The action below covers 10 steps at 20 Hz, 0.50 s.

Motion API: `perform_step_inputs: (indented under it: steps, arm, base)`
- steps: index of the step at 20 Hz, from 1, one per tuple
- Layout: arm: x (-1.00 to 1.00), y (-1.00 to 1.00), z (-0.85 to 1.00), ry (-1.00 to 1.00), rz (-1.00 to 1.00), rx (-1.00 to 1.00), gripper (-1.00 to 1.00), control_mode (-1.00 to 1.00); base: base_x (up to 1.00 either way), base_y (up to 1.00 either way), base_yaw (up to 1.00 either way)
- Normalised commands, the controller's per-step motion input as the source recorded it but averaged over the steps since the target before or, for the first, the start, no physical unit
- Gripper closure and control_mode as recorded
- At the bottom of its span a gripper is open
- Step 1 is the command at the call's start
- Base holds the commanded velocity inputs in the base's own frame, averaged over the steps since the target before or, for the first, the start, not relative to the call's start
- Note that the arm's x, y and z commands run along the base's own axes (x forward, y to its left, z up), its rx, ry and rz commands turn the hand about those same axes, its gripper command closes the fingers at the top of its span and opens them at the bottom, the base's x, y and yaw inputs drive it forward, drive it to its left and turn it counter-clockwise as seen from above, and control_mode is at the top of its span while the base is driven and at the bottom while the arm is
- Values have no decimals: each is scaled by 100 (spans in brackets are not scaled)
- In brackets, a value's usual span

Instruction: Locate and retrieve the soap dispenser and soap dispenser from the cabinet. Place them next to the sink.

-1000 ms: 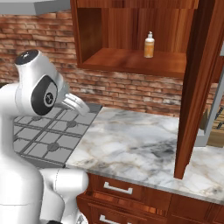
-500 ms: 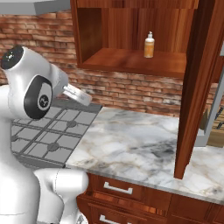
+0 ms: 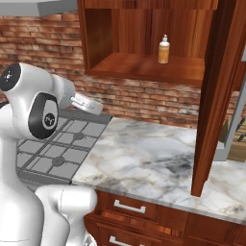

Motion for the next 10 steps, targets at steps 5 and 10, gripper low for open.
perform_step_inputs:
  steps: [5,10]
  arm:
    - [9,-9,29,-1,6,-12,-100,-100]
    - [12,-17,3,-3,6,-7,-100,-100]
  base:
    - [0,0,0]
    - [0,0,0]
